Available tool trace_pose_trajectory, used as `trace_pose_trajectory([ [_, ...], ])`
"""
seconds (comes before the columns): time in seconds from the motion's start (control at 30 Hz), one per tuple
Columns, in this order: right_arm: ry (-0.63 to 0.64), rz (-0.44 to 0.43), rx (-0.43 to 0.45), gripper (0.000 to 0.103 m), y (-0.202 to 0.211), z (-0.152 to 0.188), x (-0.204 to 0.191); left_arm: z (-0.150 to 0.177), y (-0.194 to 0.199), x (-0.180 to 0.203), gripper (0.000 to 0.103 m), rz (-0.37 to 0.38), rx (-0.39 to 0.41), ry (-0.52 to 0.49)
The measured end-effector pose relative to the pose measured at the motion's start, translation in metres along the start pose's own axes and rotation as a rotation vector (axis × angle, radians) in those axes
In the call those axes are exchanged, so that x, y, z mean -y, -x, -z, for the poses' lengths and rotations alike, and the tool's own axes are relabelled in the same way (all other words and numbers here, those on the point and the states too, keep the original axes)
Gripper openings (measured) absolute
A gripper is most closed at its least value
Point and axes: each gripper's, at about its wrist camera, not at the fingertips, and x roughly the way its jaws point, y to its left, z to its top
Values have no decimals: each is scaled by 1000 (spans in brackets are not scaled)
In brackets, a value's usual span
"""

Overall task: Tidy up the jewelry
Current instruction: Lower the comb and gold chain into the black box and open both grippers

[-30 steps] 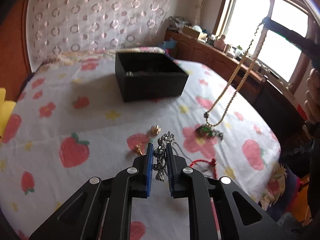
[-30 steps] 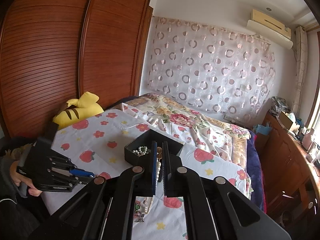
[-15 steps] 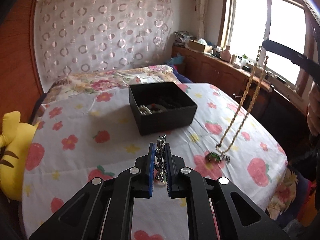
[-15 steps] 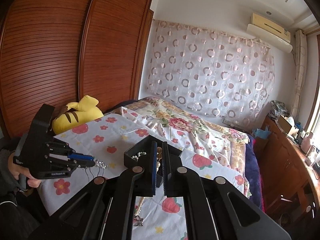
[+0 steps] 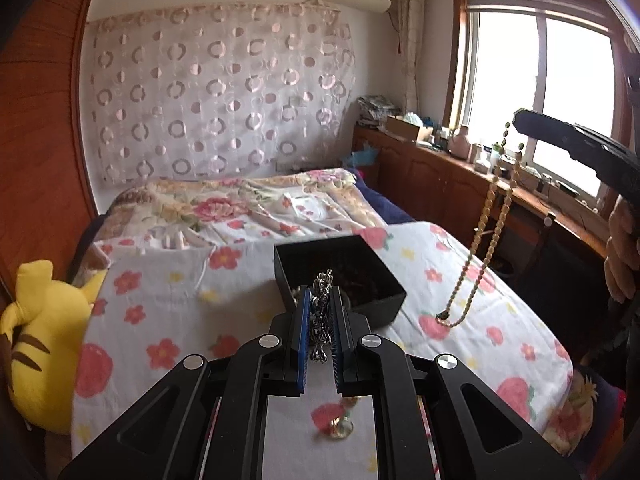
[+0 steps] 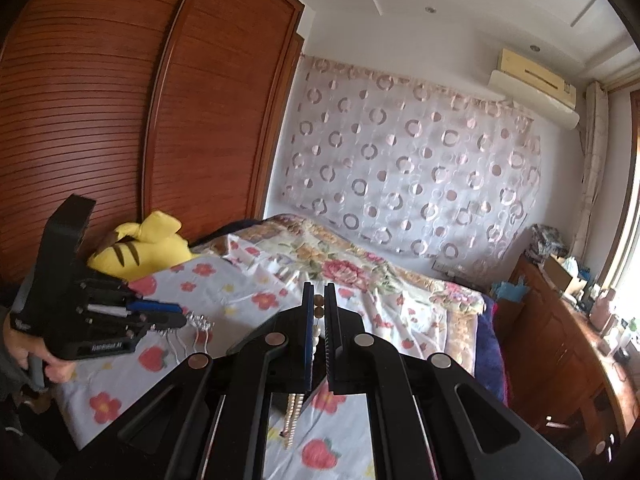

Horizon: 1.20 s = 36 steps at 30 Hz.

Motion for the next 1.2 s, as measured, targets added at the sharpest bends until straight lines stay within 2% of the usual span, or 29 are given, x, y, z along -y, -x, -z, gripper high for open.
trace_pose_trajectory([
  [0.23, -19, 10, 14, 6, -33, -25, 11, -14, -8, -5, 8, -7, 15, 11],
  [0.4, -39, 4, -7, 6, -66, -27, 16, -17, -17, -11, 8, -13, 14, 29],
  [0.57, -90, -27, -86, 6, -106, -7, 17, -19, -28, -16, 8, -22, 2, 42],
  [0.73, -147, -55, -149, 6, -129, 24, 10, -24, -38, -21, 8, -29, -9, 56],
  [1.07, -177, -79, -247, 7, -154, 52, -3, -39, -65, -22, 8, -47, -34, 62],
  [1.2, -179, -78, -272, 10, -156, 65, 0, -41, -76, -19, 8, -51, -48, 57],
])
